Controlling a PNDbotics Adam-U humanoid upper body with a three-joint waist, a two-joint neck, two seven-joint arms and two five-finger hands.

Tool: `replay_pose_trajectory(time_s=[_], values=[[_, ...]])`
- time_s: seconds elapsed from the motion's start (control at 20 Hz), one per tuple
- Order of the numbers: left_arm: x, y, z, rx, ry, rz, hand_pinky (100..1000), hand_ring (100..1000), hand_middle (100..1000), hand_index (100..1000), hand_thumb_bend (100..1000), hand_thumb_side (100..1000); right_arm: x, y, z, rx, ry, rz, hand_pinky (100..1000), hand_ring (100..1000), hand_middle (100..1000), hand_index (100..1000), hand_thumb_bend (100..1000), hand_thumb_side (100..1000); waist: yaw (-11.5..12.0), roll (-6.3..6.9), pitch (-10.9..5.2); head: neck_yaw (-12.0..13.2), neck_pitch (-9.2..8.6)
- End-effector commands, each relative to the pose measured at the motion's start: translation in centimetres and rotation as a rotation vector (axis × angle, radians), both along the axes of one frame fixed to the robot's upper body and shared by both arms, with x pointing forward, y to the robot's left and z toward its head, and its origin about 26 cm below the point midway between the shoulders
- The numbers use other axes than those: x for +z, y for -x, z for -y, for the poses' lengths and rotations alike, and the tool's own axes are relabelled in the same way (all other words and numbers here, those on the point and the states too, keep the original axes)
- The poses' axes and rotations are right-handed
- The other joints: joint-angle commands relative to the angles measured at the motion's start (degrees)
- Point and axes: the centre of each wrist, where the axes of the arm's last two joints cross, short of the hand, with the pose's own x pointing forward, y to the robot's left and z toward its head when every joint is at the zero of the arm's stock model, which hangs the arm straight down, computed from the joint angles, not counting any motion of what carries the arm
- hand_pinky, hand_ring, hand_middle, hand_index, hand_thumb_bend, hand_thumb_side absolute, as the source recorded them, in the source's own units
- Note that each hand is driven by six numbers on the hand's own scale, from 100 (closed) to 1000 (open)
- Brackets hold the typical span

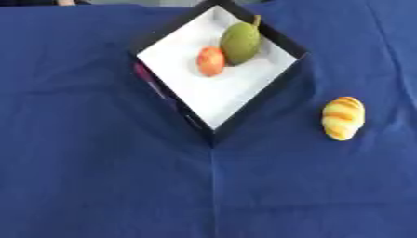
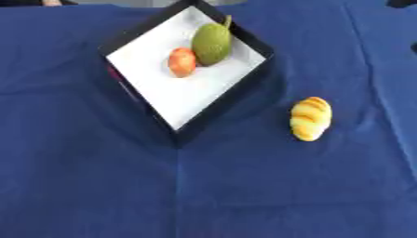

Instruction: Pick up objects on the table and place them in the box.

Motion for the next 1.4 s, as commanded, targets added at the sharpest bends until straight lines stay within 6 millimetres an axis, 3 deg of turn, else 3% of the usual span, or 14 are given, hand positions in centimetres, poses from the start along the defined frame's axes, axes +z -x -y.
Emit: replay_pose_trajectory(time_s=[0.05,1.05,1.4], values=[[0.8,0.0,-0.2,-0.005,-0.033,0.012,663,722,730,795,100,668,1.2,-0.2,-1.5,0.115,0.136,0.002,983,860,836,903,100,382,0.14,-0.43,-2.08,-0.38,-0.18],[0.1,0.2,-0.1,-0.005,-0.030,-0.006,681,723,727,784,100,669,2.1,-4.6,-10.2,0.278,0.159,-0.042,1000,865,850,910,100,358,0.49,-0.20,-2.61,-1.32,0.79],[0.0,0.2,-0.1,-0.003,-0.036,-0.016,683,722,723,782,100,668,0.6,-5.4,-10.3,0.285,0.288,-0.110,1000,870,843,903,100,421,0.69,-0.32,-2.51,-1.66,0.77]])
